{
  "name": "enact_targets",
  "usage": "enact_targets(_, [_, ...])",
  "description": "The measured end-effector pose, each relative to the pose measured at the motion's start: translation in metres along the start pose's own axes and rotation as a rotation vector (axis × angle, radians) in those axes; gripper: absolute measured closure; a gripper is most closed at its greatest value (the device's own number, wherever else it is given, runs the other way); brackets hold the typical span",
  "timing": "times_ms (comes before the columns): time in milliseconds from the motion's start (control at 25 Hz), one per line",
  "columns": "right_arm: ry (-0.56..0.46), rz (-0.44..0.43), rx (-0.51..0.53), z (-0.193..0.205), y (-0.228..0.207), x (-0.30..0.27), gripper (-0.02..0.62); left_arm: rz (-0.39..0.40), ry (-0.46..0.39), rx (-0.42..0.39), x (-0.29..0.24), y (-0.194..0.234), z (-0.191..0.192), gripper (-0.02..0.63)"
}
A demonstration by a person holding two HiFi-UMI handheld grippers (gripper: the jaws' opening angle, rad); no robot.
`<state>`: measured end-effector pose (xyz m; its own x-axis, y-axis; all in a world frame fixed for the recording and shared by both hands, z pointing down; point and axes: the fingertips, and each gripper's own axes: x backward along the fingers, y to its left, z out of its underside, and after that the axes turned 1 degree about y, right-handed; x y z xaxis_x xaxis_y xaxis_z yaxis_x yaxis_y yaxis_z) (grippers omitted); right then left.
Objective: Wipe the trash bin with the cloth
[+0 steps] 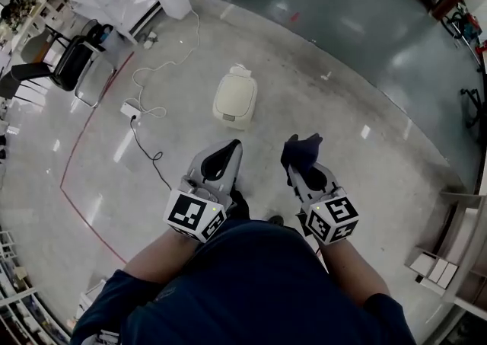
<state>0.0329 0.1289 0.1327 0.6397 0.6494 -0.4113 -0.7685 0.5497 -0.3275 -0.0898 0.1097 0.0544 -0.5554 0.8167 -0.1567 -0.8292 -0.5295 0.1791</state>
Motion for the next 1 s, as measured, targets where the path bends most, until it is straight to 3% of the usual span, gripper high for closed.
enact_targets(280, [-0.015,0.097,-0.036,-0.027,-0.037,-0.076,0.540,0.072,0.035,-0.009,-0.066,0.074,0.007,0.609])
enact_targets(480, [-0.009,0.106,-0.053,-0.022,-0.085,-0.119,0.541,0.026,0.076,0.005,-0.119,0.105,0.045,0.609])
enact_targets(720, [0.016,0.056,-0.057,0.018,-0.159,-0.178,0.541,-0.058,0.114,0.028,-0.183,0.130,0.127,0.609])
enact_targets(1000, [0.017,0.033,-0.073,0.112,-0.241,-0.278,0.540,-0.177,0.178,0.016,-0.240,0.188,0.276,0.611])
